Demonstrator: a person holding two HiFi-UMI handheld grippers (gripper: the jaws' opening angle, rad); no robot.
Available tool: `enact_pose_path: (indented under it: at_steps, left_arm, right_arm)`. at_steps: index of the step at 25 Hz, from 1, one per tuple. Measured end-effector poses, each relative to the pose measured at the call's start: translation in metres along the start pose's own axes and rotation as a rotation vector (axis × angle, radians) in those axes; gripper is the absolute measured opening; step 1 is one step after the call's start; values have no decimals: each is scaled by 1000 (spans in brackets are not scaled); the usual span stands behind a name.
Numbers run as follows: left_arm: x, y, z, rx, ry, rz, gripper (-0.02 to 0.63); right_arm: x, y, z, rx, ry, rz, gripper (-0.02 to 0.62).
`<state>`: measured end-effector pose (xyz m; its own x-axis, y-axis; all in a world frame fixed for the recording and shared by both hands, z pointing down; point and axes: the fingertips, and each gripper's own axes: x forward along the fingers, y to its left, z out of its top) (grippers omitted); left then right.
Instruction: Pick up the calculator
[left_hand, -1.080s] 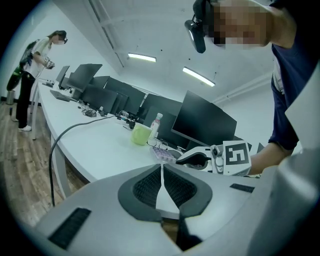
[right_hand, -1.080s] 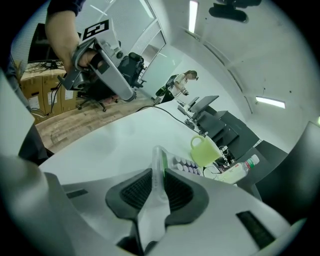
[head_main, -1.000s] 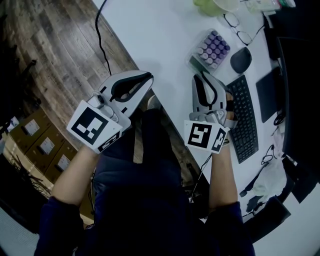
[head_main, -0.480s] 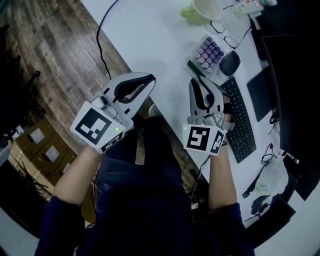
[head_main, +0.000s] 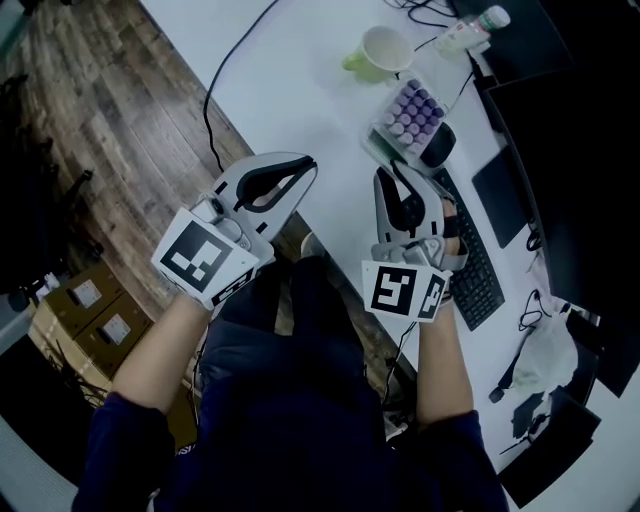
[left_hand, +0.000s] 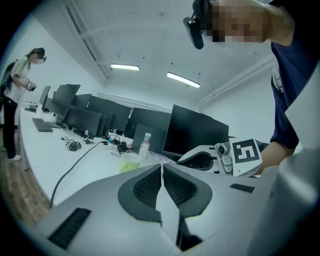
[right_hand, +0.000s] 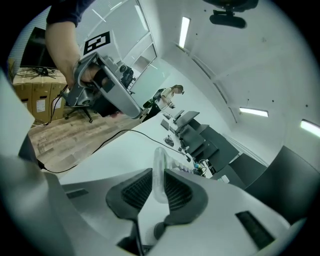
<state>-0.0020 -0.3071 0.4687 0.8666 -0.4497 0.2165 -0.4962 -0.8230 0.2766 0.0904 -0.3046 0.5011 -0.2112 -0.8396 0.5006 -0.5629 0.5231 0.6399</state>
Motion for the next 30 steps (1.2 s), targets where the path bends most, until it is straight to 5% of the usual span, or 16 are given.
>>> enact_pose_path:
  at_steps: [30]
  left_arm:
    - [-19,-13,167,196,-169,-23,41]
  right_arm:
    - [-69,-125,97,-70,-89,-222,75]
